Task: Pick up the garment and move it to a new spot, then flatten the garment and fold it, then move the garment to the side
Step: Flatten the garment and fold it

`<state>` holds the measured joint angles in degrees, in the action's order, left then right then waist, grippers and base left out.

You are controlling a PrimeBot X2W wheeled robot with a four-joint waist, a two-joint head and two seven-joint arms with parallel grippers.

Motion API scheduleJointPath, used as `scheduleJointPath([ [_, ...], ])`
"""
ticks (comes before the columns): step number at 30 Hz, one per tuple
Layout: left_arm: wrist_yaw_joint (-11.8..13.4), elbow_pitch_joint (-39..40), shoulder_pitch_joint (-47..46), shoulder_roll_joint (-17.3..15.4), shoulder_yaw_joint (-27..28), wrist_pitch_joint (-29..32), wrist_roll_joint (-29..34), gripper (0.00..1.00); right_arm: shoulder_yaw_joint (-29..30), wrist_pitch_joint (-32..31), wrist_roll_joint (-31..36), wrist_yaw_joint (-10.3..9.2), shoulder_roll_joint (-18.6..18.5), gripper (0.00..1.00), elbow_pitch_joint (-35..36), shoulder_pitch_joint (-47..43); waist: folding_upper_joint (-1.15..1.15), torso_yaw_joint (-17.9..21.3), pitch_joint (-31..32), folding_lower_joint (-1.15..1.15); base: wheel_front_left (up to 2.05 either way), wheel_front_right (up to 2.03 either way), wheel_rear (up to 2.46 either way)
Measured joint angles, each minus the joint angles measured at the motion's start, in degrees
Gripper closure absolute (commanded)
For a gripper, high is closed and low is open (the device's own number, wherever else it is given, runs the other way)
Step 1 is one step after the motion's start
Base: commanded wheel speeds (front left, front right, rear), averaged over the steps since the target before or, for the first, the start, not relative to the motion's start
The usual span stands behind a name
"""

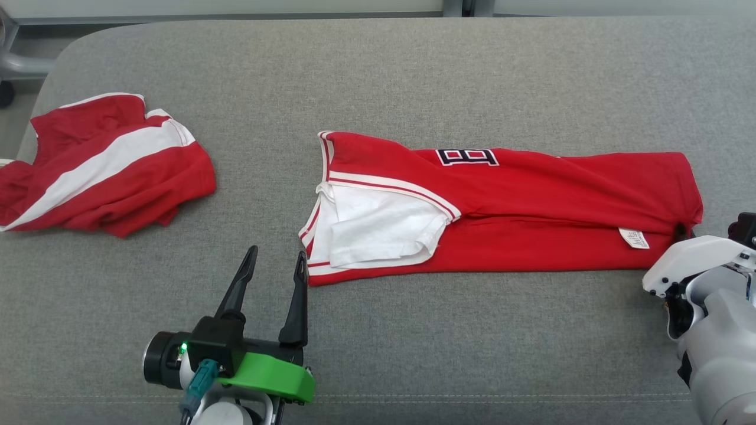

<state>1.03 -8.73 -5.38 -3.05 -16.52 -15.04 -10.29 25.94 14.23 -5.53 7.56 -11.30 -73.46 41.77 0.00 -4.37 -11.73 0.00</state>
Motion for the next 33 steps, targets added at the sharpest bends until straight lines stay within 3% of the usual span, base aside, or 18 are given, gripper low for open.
scheduleJointPath([
  [7,0.1,0.0,1.0,0.0,0.1,0.0,-0.3,0.0,-1.4,0.6,0.7,-0.01,-2.4,1.0,2.4,-0.2,0.0,0.3,2.1,0.0,0.0,0.0,0.0],
  [11,0.1,0.0,1.2,0.1,0.1,0.0,-0.7,0.0,-4.3,0.8,0.2,-0.03,-1.7,1.0,4.3,0.6,0.0,0.2,2.9,0.0,0.0,0.0,0.0],
  [17,0.6,0.1,1.8,0.1,0.1,0.0,-1.2,0.0,-12.3,0.8,-5.3,-0.04,2.0,1.0,9.3,0.5,0.0,-0.5,4.5,0.0,0.0,0.0,0.0],
  [19,1.0,0.3,2.5,0.1,0.2,0.0,-1.4,0.0,-17.6,0.8,-8.8,-0.04,3.4,1.0,13.0,-1.2,0.0,-1.0,5.4,0.0,0.0,0.0,0.0],
  [26,1.5,0.4,3.3,0.1,0.0,0.0,-2.7,0.0,-30.0,-1.6,-17.1,-0.04,5.3,1.0,23.2,-5.3,0.0,-3.0,6.7,0.0,0.0,0.0,0.0],
  [33,1.8,0.3,3.4,0.2,-0.5,0.0,-3.2,0.0,-36.6,-3.8,-20.6,-0.04,6.5,1.0,28.5,-7.1,0.0,-6.0,7.3,0.0,0.0,0.0,0.0],
])
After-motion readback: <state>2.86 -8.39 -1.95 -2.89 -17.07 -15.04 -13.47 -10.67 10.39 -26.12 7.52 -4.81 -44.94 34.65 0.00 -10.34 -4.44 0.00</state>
